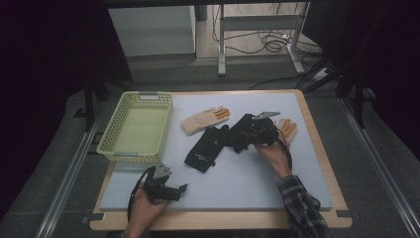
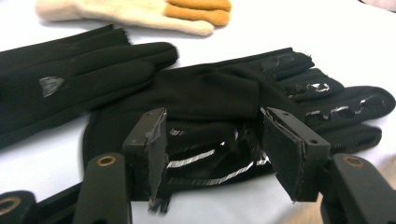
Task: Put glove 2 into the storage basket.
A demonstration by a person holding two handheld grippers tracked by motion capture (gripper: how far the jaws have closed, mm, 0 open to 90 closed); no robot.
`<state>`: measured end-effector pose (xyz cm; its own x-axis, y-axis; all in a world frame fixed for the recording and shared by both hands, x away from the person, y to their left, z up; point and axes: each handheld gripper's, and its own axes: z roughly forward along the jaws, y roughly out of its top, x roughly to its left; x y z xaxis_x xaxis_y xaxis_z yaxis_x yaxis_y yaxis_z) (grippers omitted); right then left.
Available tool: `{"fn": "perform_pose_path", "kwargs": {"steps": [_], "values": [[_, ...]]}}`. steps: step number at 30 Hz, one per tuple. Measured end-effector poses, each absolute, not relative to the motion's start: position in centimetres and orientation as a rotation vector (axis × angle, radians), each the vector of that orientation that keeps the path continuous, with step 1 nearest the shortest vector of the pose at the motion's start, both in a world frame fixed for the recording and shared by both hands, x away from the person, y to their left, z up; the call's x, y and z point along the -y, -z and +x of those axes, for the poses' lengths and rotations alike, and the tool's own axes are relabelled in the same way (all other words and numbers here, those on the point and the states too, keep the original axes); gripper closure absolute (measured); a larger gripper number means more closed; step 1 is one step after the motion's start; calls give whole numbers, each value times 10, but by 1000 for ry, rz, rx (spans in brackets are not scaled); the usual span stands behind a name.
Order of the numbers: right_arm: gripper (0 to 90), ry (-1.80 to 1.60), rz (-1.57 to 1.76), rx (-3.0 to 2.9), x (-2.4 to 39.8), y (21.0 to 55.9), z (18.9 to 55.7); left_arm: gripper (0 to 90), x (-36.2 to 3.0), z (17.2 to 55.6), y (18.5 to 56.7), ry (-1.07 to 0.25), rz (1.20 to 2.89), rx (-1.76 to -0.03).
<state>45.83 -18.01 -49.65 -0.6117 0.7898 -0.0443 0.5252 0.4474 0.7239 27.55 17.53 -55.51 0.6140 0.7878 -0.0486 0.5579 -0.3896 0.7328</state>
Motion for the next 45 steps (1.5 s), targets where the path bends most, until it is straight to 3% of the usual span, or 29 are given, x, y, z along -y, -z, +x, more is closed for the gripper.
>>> {"fn": "perform_pose_path", "kwargs": {"steps": [3,4,9,11,12,14,16,17,18,24,33,45], "values": [[340,-933,1141,-2304,177,500,473,74,-175,275,555,-399,2101,-1054],[275,-922,1176,-2299,174,504,482,75,-175,275,555,-399,2101,-1055],[221,-838,1204,-2318,165,516,495,74,-175,275,555,-399,2101,-1054],[294,-838,1234,-2308,162,519,497,75,-175,275,555,-400,2102,-1054],[438,-889,1274,-2318,162,520,497,74,-175,275,555,-400,2102,-1054],[475,-883,1273,-2313,161,520,495,74,-175,275,555,-400,2102,-1054],[653,-880,1294,-2311,160,518,492,74,-176,275,555,-401,2109,-1051],[653,-880,1294,-2311,160,518,492,74,-176,275,555,-401,2109,-1051],[787,-926,1311,-2327,163,518,491,74,-176,275,555,-400,2108,-1051],[817,-936,1297,-2337,167,512,491,74,-176,276,555,-400,2108,-1051],[816,-1027,1230,-2324,194,475,483,74,-176,276,555,-399,2109,-1051],[815,-1176,966,-2491,198,428,416,74,-176,276,555,-399,2110,-1051]]}}
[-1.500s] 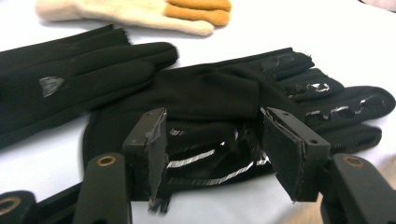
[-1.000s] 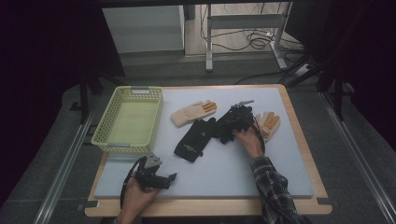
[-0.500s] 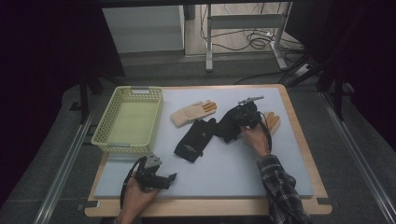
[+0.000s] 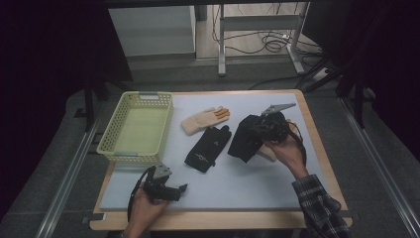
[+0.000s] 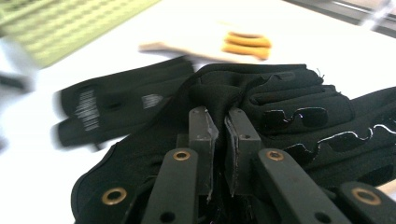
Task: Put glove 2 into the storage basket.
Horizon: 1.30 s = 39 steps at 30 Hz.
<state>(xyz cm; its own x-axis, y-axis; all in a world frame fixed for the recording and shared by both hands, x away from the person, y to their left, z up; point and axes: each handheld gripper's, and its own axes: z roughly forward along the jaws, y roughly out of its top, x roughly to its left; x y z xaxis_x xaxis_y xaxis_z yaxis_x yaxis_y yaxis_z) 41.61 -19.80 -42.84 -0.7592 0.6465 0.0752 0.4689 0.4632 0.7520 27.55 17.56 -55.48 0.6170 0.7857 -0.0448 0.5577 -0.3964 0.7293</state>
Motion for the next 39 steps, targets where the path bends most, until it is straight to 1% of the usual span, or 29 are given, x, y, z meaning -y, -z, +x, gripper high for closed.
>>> {"fn": "perform_pose_path", "kwargs": {"steps": [3,6,9,10,11,12,13,14,15,16,20,25,27,28,29,34,37,39], "values": [[815,-1224,877,-2571,194,428,391,74,-176,276,555,-401,2110,-1049],[814,-1237,781,-2660,185,436,366,74,-175,276,555,-401,2105,-1053],[813,-1215,686,-2753,173,451,345,74,-175,276,555,-402,2102,-1054],[803,-1197,650,-2803,165,467,335,74,-175,276,555,-401,2104,-1053],[803,-1197,650,-2803,165,467,335,74,-175,276,555,-401,2104,-1053],[775,-1175,641,-2822,162,475,332,74,-175,276,555,-402,2104,-1053],[634,-1139,642,-2817,157,486,329,74,-176,276,555,-401,2108,-1051],[634,-1139,642,-2817,157,486,329,74,-176,276,555,-401,2108,-1051],[546,-1175,683,-2774,160,486,334,75,-176,276,555,-401,2108,-1051],[546,-1175,683,-2774,160,486,334,75,-176,276,555,-401,2108,-1051],[469,-1174,779,-2653,165,477,352,74,-176,276,555,-401,2108,-1051],[450,-1165,811,-2615,154,479,365,74,-176,275,555,-399,2107,-1053],[434,-1158,830,-2591,144,481,371,75,-176,275,555,-400,2107,-1053],[423,-1147,833,-2579,132,483,379,74,-176,275,555,-400,2107,-1053],[423,-1147,833,-2579,132,483,379,74,-175,275,555,-400,2105,-1054],[406,-1111,876,-2587,100,493,401,75,-176,275,555,-401,2112,-1051],[355,-1101,910,-2585,84,502,414,74,-176,275,555,-401,2110,-1051],[301,-1073,933,-2577,76,508,421,74,-175,275,555,-400,2101,-1055]]}}
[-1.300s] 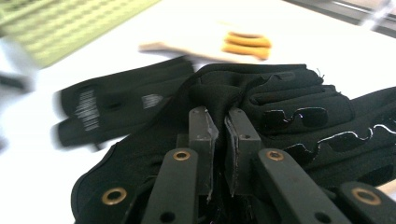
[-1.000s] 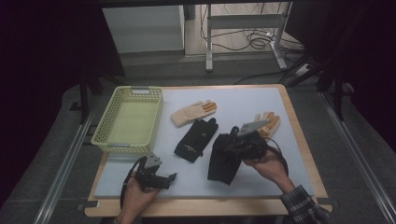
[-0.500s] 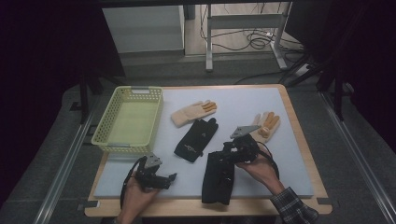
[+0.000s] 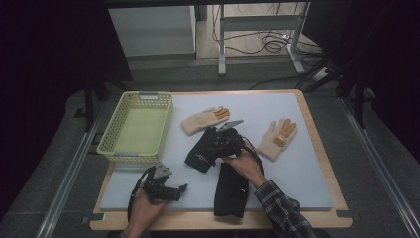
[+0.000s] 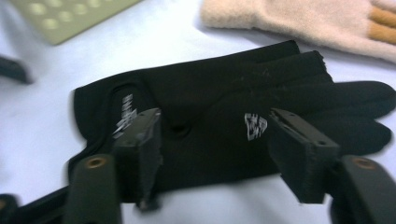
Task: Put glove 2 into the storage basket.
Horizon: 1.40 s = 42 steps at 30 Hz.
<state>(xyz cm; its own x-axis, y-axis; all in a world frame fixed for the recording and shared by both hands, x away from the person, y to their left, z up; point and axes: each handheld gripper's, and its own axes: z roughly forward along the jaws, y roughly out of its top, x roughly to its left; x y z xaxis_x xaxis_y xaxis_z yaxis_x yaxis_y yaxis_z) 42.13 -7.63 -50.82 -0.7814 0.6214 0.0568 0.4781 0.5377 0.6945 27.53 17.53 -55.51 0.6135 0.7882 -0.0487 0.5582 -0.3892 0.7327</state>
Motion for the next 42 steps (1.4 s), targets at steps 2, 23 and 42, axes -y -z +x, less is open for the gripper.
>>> {"fn": "perform_pose_path", "kwargs": {"steps": [2,23,42], "values": [[256,-1033,957,-2566,69,514,428,74,-175,275,555,-400,2103,-1055],[859,-924,857,-2574,49,520,424,74,-176,275,555,-399,2108,-1052],[862,-1150,735,-2588,84,459,395,74,-176,275,555,-401,2108,-1051]]}}
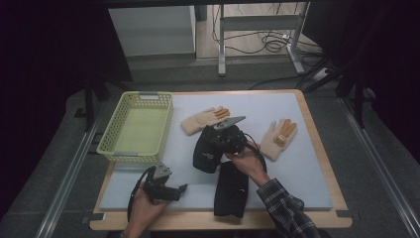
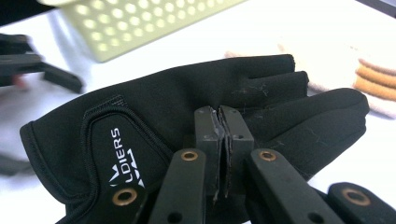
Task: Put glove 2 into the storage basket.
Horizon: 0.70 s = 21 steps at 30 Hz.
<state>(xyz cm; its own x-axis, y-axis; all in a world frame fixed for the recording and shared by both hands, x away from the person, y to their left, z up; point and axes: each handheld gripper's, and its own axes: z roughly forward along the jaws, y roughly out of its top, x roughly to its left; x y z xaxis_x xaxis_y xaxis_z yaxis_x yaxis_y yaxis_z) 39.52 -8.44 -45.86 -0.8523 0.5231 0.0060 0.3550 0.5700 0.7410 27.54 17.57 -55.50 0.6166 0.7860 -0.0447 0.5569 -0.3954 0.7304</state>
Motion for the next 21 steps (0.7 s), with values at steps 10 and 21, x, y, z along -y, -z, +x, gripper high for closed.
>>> {"fn": "perform_pose_path", "kwargs": {"steps": [10,21], "values": [[862,-1137,641,-2620,125,436,344,74,-175,275,555,-401,2095,-1057],[857,-1014,612,-2686,145,465,289,74,-175,275,555,-399,2093,-1060]]}}
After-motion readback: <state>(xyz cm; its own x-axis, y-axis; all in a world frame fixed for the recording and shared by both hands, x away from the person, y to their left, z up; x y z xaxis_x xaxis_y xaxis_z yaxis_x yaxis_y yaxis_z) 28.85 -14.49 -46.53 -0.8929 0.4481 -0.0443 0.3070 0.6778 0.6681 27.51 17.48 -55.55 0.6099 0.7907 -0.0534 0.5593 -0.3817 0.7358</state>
